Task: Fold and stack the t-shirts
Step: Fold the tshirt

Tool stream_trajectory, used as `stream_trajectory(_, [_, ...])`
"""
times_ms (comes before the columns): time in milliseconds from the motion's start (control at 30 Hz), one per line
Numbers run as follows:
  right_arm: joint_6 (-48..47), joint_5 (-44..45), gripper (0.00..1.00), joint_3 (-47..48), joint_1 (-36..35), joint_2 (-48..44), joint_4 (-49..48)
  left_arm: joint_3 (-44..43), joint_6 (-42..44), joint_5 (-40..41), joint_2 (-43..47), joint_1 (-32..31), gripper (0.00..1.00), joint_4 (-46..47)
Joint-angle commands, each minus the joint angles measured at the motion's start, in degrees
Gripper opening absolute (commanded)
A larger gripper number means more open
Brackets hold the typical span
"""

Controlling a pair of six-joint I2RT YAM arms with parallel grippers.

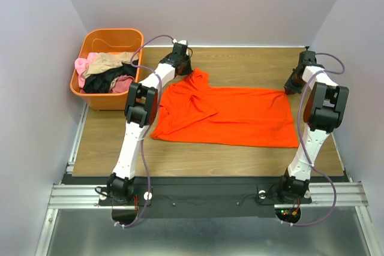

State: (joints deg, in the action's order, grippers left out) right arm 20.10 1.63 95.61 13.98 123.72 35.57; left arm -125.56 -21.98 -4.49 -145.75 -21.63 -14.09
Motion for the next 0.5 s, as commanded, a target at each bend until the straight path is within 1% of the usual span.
stream_trajectory(0, [0.29, -1.28, 0.00, 0.45, 0.00, -2.34, 0.46, 3.29, -1.31, -0.25, 6.87, 0.44, 0.00, 5.55])
stream_trajectory(167, [-0.41, -1.36, 0.00, -0.07, 0.00, -4.62, 0.46, 8.39, -1.40, -1.65, 13.28, 0.80, 0.00, 9.25])
stream_trajectory(233, [-0.85, -2.95, 0.00, -0.60, 0.00, -6.38, 0.46, 10.15, -1.31, -2.01, 15.23, 0.80, 0.00, 10.04])
stream_trajectory(333, [-1.90, -2.25, 0.01, -2.53, 0.00, -8.66, 0.46, 16.20, -1.05, -1.57, 19.53, 0.80, 0.00, 12.41])
stream_trajectory(467, [-2.70, -1.11, 0.00, -5.16, 0.00, -11.30, 0.46, 22.01, -0.70, -2.27, 24.97, 0.80, 0.00, 13.47])
